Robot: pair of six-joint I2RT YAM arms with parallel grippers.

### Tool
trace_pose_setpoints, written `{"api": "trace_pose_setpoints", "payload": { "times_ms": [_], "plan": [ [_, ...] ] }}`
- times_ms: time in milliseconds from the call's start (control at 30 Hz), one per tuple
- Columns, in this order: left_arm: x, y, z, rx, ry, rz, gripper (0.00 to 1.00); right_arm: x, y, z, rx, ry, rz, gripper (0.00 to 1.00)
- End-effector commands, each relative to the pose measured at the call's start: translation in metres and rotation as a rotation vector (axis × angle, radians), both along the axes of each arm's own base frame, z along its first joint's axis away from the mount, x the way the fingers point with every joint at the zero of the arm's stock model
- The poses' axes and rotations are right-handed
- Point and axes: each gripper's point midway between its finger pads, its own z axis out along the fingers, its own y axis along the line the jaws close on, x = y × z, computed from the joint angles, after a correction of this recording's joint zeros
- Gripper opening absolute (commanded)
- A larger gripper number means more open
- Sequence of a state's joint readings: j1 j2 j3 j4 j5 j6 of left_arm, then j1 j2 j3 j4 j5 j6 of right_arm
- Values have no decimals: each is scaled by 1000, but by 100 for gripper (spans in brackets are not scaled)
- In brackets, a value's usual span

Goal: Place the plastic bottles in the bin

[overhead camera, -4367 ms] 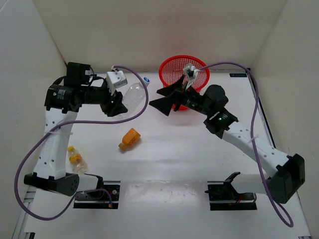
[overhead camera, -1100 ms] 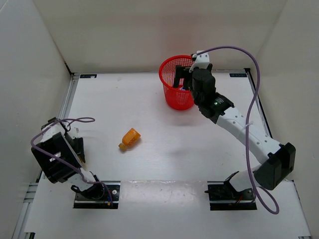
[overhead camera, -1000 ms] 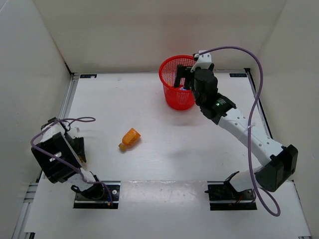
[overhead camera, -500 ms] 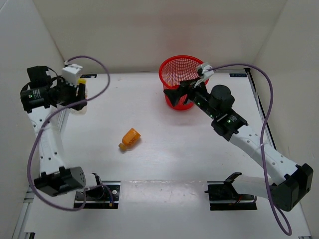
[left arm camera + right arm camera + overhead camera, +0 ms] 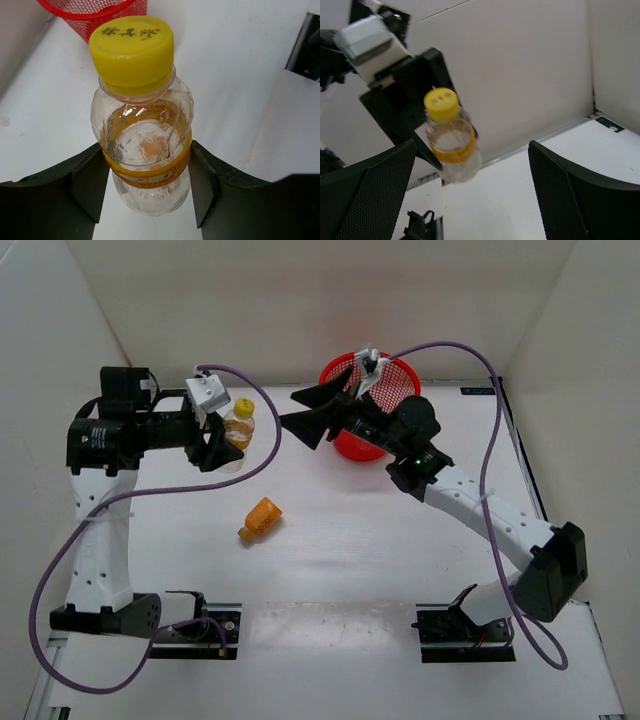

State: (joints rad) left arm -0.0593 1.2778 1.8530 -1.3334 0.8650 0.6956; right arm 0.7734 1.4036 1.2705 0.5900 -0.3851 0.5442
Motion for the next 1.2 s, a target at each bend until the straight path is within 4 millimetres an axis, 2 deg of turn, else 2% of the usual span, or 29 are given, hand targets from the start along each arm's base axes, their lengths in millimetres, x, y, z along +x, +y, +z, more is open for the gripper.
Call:
{"api": "trace_pose_setpoints", "payload": {
  "times_ms": [0,33,100,133,167,333,367,400,433,500,533,567,633,667,733,767,867,933,1000,1033,1067,1133,1167],
  "plan": [
    [-14,-12,-7,-49,94,-53,10,-19,6,42,111,-85,82,95],
    [-12,-9,-14,-31,106,-34,10,-25,7,49,122,-96,94,95],
    [-11,-8,-18,-23,116,-27,10,-23,17,43,111,-93,95,95],
    [-11,-10,-17,-24,107,-36,10,-26,20,47,111,-96,95,95],
    [-11,-10,-17,-27,115,-32,10,-20,30,38,91,-77,83,95],
    [-11,-12,-12,-39,104,-36,10,-2,52,24,59,-4,97,96],
    [-11,-12,-12,-39,104,-36,10,-3,58,18,52,13,109,96],
    [-11,-12,-12,-39,104,-36,10,-3,59,26,68,18,117,96],
    [-11,-12,-12,-39,104,-36,10,1,64,17,54,31,116,96],
    [-11,-12,-14,-39,114,-36,10,3,67,22,72,56,130,94],
    [-10,-11,-15,-33,113,-29,10,6,72,13,57,81,132,94],
    [-10,-11,-15,-33,113,-29,10,6,71,18,64,74,133,94],
    [-10,-11,-13,-33,104,-29,10,2,76,13,55,87,154,94],
    [-10,-11,-13,-33,104,-29,10,4,79,7,47,95,154,91],
    [-9,-9,-13,-27,103,-23,10,5,81,10,55,87,155,83],
    [-9,-9,-13,-27,103,-23,10,6,82,10,58,99,159,69],
    [-8,-8,-17,-20,112,-16,10,6,82,10,62,113,165,52],
    [-6,-5,-19,-5,110,1,12,7,85,3,59,127,168,33],
    [-3,-4,-22,0,117,16,20,7,84,5,65,121,168,11],
    [-2,-1,-26,11,135,39,29,7,84,5,65,121,168,9],
    [0,0,-29,14,144,55,49,7,82,8,69,124,158,7],
    [4,3,-29,27,133,70,61,7,79,13,74,127,147,3],
    [2,5,-31,32,139,85,81,10,80,6,58,137,133,1]
  ]
}}
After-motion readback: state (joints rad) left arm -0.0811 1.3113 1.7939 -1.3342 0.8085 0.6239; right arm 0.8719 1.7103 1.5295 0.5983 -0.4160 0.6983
